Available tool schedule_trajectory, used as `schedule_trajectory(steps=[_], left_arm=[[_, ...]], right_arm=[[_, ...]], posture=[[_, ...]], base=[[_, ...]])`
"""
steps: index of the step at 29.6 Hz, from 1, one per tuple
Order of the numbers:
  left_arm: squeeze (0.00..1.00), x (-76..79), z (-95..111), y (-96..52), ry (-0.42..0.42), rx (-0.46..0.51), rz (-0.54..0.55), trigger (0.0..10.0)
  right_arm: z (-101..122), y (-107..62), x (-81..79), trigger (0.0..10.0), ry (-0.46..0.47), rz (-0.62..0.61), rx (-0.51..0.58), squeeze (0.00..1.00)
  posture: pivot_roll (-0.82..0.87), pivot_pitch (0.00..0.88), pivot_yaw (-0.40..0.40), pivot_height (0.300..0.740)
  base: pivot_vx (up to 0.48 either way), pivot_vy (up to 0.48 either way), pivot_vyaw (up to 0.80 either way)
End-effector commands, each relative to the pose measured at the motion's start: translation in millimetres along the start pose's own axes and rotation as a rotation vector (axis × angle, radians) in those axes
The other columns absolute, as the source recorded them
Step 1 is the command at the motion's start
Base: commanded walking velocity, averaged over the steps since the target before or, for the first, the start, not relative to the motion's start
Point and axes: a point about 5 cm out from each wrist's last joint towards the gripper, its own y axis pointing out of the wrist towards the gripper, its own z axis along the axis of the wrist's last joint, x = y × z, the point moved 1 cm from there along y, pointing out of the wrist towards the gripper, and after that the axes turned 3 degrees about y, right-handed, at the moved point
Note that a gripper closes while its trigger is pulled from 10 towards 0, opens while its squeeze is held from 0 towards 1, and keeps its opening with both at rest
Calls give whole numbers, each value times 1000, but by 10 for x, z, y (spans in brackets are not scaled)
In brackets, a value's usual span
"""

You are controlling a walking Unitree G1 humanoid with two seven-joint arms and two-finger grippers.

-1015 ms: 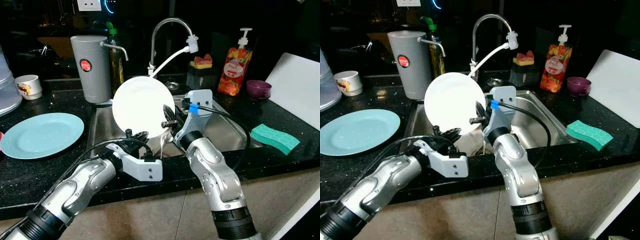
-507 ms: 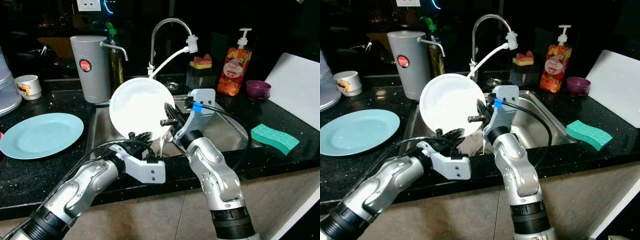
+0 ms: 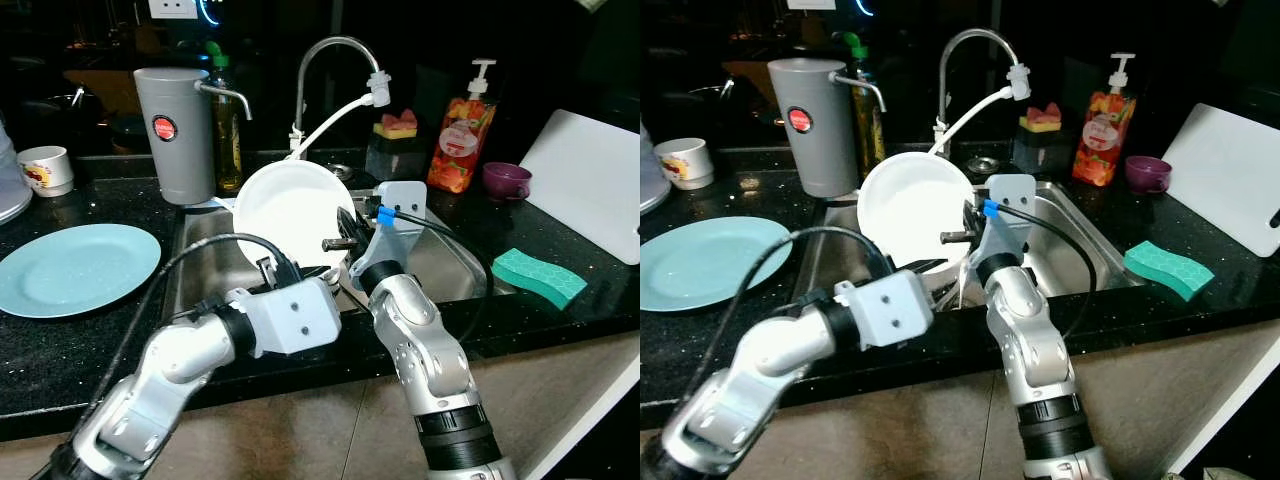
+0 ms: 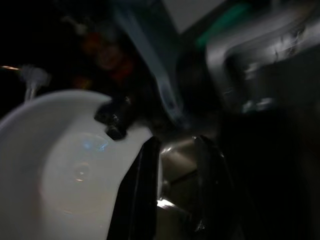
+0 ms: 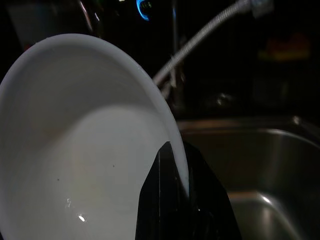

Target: Kitchen organization

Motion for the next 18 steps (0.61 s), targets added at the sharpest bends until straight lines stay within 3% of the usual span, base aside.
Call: schedule_trajectory(steps=[1, 2, 3, 4, 5, 8, 9, 11, 12, 14, 15, 18], left_arm=[[0, -177, 92, -71, -134, 56, 13, 10000], [0, -246, 112, -82, -181, 78, 40, 10000], [0, -334, 110, -90, -237, 91, 86, 10000], [0, -389, 106, -96, -273, 100, 115, 10000], [0, -434, 69, -105, -295, 93, 149, 10000], [0, -473, 30, -110, -314, 78, 184, 10000], [0, -537, -82, -123, -397, 41, 281, 10000], [0, -547, -107, -127, -420, 33, 302, 10000], [0, -557, -229, -137, -452, -29, 378, 10000], [0, -553, -391, -163, -489, -120, 472, 10000], [0, -553, -391, -163, -489, -120, 472, 10000], [0, -553, -600, -235, -570, -231, 633, 10000]], right_arm=[[-148, -1, -50, 10000, -51, 13, -46, 0], [-187, -6, -69, 10000, -72, 18, -61, 0], [-220, -16, -94, 10000, -76, 30, -71, 310], [-240, -24, -110, 10000, -77, 39, -77, 310], [-255, -38, -118, 10000, -73, 40, -78, 1000], [-271, -51, -121, 10000, -65, 40, -81, 1000], [-292, -82, -101, 10000, -47, 20, -76, 1000], [-297, -88, -96, 10000, -43, 15, -74, 1000], [-239, -102, -68, 10000, -17, 12, -39, 0], [-150, -119, -17, 10000, 12, 8, 13, 0], [-150, -119, -17, 10000, 12, 8, 13, 0], [-5, -136, 63, 10000, 33, -17, 74, 0]], posture=[[202, 82, -48, 740], [202, 82, -48, 740], [200, 81, -41, 740], [200, 81, -41, 740], [208, 86, -30, 740], [208, 86, -30, 740], [208, 93, -31, 740], [208, 93, -31, 740], [205, 100, -35, 740], [205, 98, -35, 740], [205, 98, -35, 740], [199, 96, -38, 740]], base=[[0, 0, 0], [0, 0, 0], [0, 0, 0], [0, 0, 0], [0, 0, 0], [0, 0, 0], [0, 0, 0], [0, 0, 0], [0, 0, 0], [0, 0, 0], [0, 0, 0], [0, 0, 0]])
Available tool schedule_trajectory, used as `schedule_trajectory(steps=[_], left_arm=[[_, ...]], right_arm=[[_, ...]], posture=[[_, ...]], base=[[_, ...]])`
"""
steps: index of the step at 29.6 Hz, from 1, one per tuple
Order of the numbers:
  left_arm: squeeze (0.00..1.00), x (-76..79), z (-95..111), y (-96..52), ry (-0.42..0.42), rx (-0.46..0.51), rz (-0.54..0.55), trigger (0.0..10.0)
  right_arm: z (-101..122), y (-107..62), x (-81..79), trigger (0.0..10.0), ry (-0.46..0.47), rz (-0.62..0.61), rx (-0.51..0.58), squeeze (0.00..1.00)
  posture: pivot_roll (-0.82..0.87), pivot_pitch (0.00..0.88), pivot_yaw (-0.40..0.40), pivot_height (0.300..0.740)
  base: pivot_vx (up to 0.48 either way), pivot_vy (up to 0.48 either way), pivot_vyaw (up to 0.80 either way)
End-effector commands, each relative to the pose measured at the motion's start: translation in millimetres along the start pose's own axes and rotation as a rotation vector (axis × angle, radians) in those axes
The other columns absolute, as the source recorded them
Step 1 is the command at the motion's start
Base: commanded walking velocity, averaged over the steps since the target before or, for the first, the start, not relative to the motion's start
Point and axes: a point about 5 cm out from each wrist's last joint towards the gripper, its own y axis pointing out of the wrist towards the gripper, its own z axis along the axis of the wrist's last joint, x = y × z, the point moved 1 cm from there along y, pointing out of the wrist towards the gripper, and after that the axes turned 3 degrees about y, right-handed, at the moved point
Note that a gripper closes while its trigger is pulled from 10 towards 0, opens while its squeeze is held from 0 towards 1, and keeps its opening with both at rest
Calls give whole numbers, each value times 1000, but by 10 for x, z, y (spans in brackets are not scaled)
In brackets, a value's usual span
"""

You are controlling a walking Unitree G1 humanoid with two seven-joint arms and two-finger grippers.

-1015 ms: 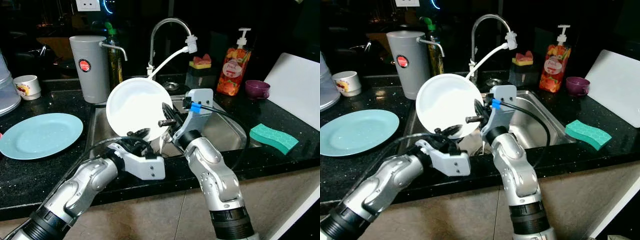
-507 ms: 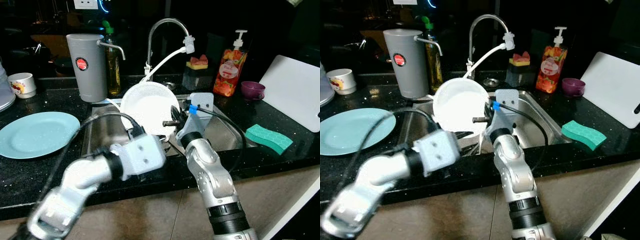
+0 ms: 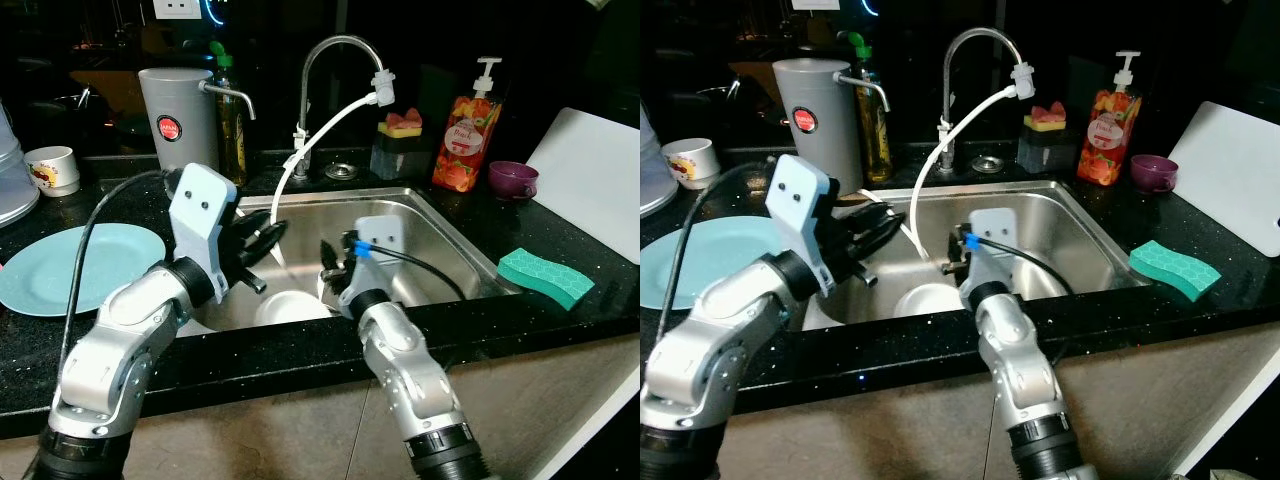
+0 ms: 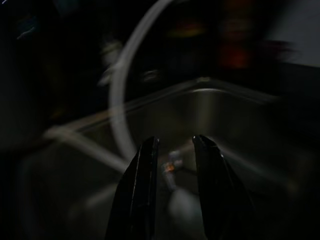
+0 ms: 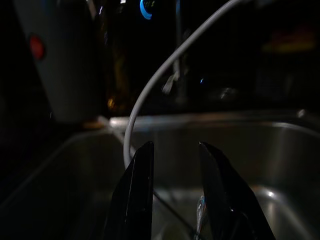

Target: Kitchen organization

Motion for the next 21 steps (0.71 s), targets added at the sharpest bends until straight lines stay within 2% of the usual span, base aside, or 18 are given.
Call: schedule_trajectory(steps=[1, 3, 6, 7, 15, 16, 17, 20, 21], left_arm=[[0, -98, -143, -18, -25, -71, 105, 10000], [0, -121, -165, -18, -36, -79, 138, 10000], [0, -216, -231, -33, -60, -104, 267, 10000], [0, -275, -278, -52, -101, -126, 364, 10000], [0, -333, -300, -108, -130, -140, 491, 10000], [0, -371, -329, -126, -134, -156, 539, 10000], [0, -371, -329, -126, -134, -156, 539, 10000], [0, -510, -446, -206, -175, -223, 684, 10000], [0, -510, -446, -206, -175, -223, 684, 10000]], right_arm=[[111, -17, 48, 10000, 24, -17, 50, 0], [145, -21, 62, 10000, 32, -23, 63, 0], [229, -48, 112, 10000, 58, -45, 93, 0], [282, -81, 154, 10000, 75, -63, 114, 0], [335, -129, 315, 10000, 63, -123, 141, 0], [340, -130, 335, 10000, 66, -131, 143, 0], [340, -130, 335, 10000, 66, -131, 143, 0], [359, -127, 374, 10000, 70, -147, 149, 0], [359, -127, 374, 10000, 70, -147, 149, 0]], posture=[[197, 98, -39, 740], [197, 98, -39, 740], [189, 92, -40, 740], [193, 89, -42, 740], [199, 80, -40, 740], [201, 77, -39, 740], [201, 77, -39, 740], [201, 76, -35, 740], [201, 76, -35, 740]], base=[[0, 0, 0], [0, 0, 0], [0, 0, 0], [0, 0, 0], [0, 0, 0], [0, 0, 0], [0, 0, 0], [0, 0, 0], [0, 0, 0]])
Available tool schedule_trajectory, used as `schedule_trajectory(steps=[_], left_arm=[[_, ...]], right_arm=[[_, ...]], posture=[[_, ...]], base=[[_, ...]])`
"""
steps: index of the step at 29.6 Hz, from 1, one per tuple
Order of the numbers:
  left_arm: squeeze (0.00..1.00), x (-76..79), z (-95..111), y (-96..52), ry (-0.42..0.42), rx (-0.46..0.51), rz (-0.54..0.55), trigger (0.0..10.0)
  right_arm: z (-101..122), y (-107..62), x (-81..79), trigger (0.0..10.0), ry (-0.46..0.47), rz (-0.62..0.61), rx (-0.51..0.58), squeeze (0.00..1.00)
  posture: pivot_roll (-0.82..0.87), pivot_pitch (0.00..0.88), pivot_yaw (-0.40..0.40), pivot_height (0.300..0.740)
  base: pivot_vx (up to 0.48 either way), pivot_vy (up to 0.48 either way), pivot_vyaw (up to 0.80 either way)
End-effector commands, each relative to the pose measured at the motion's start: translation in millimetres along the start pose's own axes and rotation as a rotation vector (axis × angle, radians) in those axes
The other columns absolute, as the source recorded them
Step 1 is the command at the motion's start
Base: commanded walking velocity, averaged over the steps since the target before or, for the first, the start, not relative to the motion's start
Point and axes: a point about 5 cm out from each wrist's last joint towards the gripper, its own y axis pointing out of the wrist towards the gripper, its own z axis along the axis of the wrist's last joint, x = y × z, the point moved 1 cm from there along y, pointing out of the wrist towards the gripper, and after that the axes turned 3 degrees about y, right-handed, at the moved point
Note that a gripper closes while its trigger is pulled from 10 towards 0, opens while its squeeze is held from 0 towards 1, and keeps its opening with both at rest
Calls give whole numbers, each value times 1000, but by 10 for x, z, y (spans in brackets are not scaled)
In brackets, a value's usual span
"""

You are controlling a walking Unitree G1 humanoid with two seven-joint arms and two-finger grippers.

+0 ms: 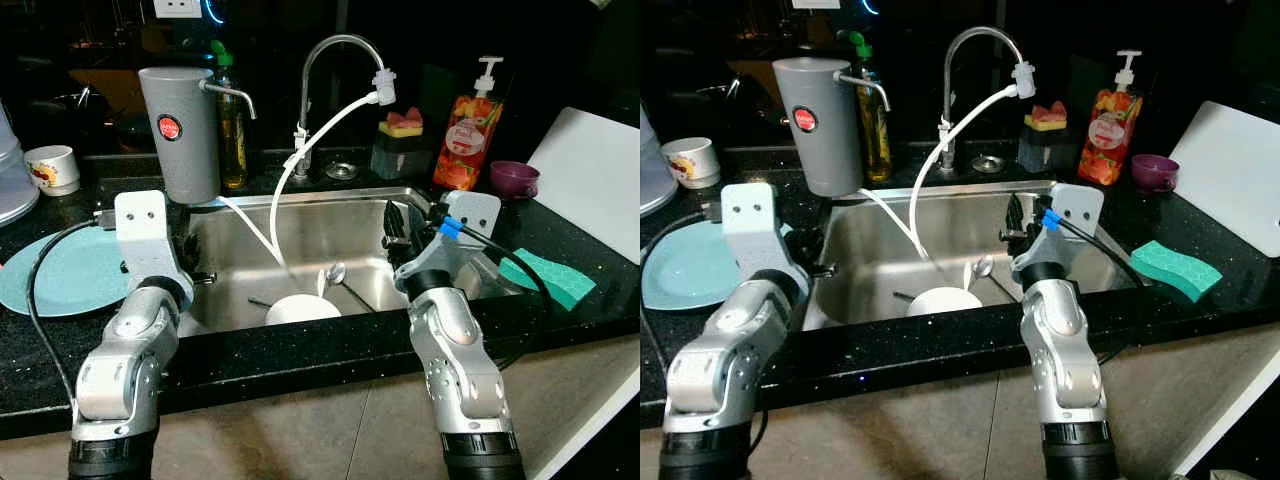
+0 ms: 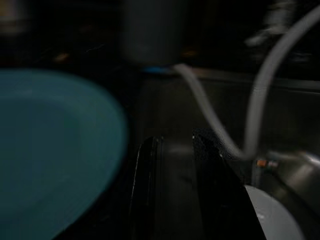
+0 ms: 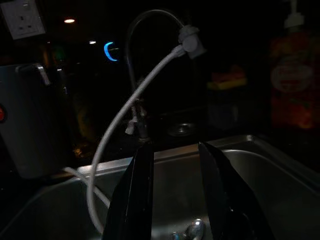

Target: Kitchen organization

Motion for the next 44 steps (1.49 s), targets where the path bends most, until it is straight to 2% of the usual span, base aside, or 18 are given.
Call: schedule_trajectory(steps=[1, 4, 5, 7, 8, 9, 11, 13, 15, 19, 21, 22, 23, 24, 30, 32, 35, 44], left_arm=[[0, -107, -80, 21, -14, -50, 80, 10000], [0, -304, -139, 34, -41, -94, 204, 10000], [0, -304, -139, 34, -41, -94, 204, 10000], [0, -465, -146, 28, -55, -104, 266, 10000], [0, -465, -146, 28, -55, -104, 266, 10000], [0, -622, -115, 32, -68, -98, 324, 10000], [0, -672, -102, 35, -71, -97, 343, 10000], [0, -842, -35, 49, -73, -79, 425, 10000], [0, -842, -35, 49, -73, -79, 425, 10000], [0, -1134, 14, 37, -43, -88, 575, 10000], [0, -1134, 14, 37, -43, -88, 575, 10000], [0, -1238, 3, 29, -47, -106, 633, 10000], [0, -1238, 3, 29, -47, -106, 633, 10000], [0, -1379, -33, 20, -104, -143, 708, 10000], [0, -1424, -58, 30, -203, -167, 732, 10000], [0, -1428, -128, 29, -288, -201, 744, 10000], [0, -1433, -155, 25, -336, -206, 755, 10000], [0, -1431, -106, 37, -376, -160, 749, 10000]], right_arm=[[19, 1, 26, 10000, 16, -12, 3, 0], [24, -10, 28, 10000, 16, -16, 0, 0], [24, -10, 28, 10000, 16, -16, 0, 0], [16, -24, 37, 10000, 12, -21, -6, 0], [16, -24, 37, 10000, 12, -21, -6, 0], [-3, -36, 54, 10000, 5, -29, -15, 0], [-9, -41, 57, 10000, 3, -32, -18, 0], [-22, -47, 62, 10000, 3, -33, -23, 0], [-22, -47, 62, 10000, 3, -33, -23, 0], [-25, -35, 66, 10000, -1, -33, -28, 0], [-25, -35, 66, 10000, -1, -33, -28, 0], [-28, -33, 65, 10000, -2, -32, -30, 0], [-28, -33, 65, 10000, -2, -32, -30, 0], [-36, -32, 62, 10000, -1, -32, -33, 0], [-42, -35, 61, 10000, -1, -33, -36, 0], [-53, -40, 54, 10000, -1, -31, -40, 0], [-56, -42, 48, 10000, 0, -29, -41, 0], [-61, -46, 41, 10000, 0, -25, -44, 0]], posture=[[199, 81, -33, 740], [198, 84, -30, 740], [198, 84, -30, 740], [196, 92, -25, 740], [196, 92, -25, 740], [197, 95, -24, 740], [197, 95, -24, 740], [198, 97, -25, 740], [198, 97, -25, 740], [199, 102, -27, 740], [199, 102, -27, 740], [199, 102, -27, 740], [199, 102, -27, 740], [199, 102, -27, 740], [202, 104, -26, 740], [202, 104, -26, 740], [201, 105, -27, 740], [203, 107, -29, 740]], base=[[0, 0, 0], [0, 0, 0], [0, 0, 0], [0, 0, 0], [0, 0, 0], [0, 0, 0], [0, 0, 0], [0, 0, 0], [0, 0, 0], [0, 0, 0], [0, 0, 0], [0, 0, 0], [0, 0, 0], [0, 0, 0], [0, 0, 0], [0, 0, 0], [0, 0, 0], [0, 0, 0]])
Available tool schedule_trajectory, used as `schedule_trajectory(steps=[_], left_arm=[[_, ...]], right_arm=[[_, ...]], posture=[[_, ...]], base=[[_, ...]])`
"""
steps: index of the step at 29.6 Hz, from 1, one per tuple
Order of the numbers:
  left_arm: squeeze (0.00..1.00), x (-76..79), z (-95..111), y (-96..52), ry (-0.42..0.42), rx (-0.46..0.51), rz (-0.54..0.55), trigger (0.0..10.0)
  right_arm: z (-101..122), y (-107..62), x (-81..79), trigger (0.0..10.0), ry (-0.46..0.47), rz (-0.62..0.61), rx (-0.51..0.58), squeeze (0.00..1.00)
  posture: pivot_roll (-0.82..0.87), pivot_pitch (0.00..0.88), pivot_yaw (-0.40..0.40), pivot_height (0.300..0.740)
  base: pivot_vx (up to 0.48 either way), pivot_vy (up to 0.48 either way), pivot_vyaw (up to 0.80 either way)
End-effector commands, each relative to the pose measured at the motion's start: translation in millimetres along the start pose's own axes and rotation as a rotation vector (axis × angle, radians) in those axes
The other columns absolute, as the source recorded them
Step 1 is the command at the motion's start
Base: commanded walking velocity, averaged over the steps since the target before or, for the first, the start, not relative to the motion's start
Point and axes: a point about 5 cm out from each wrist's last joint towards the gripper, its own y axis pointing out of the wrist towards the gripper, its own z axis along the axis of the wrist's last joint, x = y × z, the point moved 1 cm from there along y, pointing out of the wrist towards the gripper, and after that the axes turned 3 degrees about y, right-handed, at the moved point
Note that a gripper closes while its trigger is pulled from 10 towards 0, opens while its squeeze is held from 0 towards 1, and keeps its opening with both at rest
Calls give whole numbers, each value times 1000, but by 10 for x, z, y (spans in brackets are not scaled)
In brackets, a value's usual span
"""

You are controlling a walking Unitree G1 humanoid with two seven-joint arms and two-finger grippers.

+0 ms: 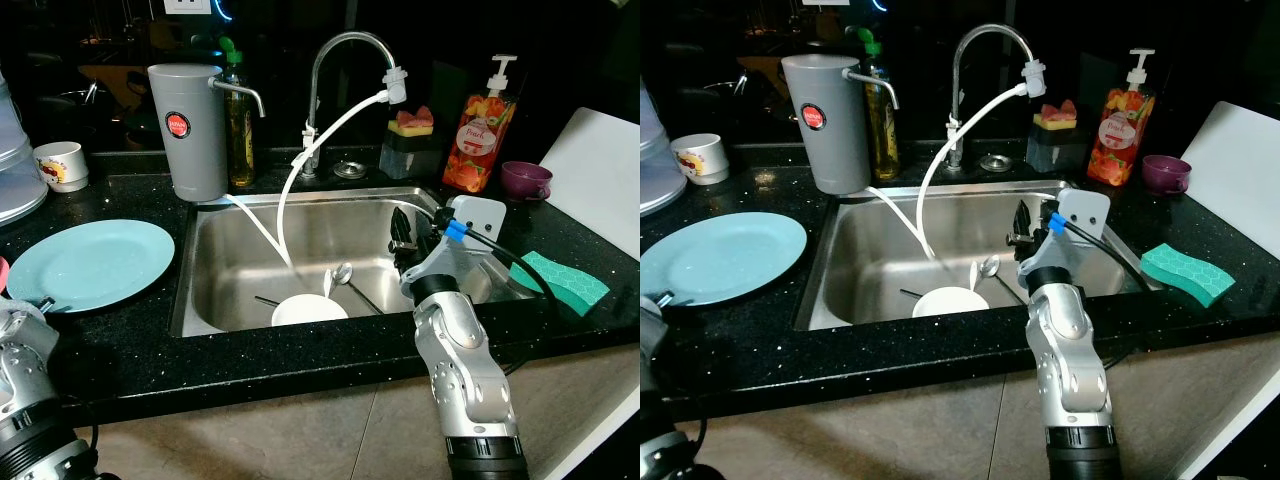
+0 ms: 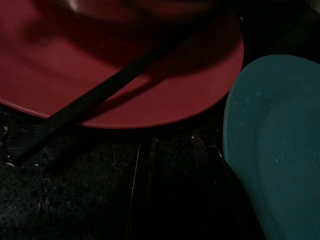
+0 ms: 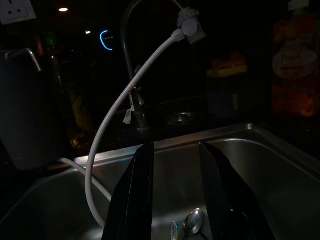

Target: Kitchen organization

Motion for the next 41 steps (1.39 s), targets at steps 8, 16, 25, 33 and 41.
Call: schedule_trajectory(steps=[8, 16, 25, 33, 41], left_arm=[[0, 79, 80, -65, -22, 53, -35, 10000], [0, 166, 124, -159, -52, 50, -69, 10000], [0, 158, 109, -147, -73, 31, -64, 10000], [0, 113, 317, 3, -167, 42, -21, 10000], [1000, 201, 219, -50, -198, -20, -55, 10000]], right_arm=[[-32, -19, -26, 10000, 13, 7, -17, 0], [-40, -19, -42, 10000, 16, 11, -20, 0], [-42, -21, -53, 10000, 21, 14, -20, 0], [-34, -16, -58, 10000, 15, 18, -16, 0], [-36, -17, -64, 10000, 15, 19, -14, 0]], posture=[[209, 111, -25, 740], [216, 115, -26, 740], [214, 115, -24, 740], [189, 103, -23, 740], [189, 97, -23, 740]], base=[[0, 0, 0], [0, 0, 0], [0, 0, 0], [0, 0, 0], [0, 0, 0]])
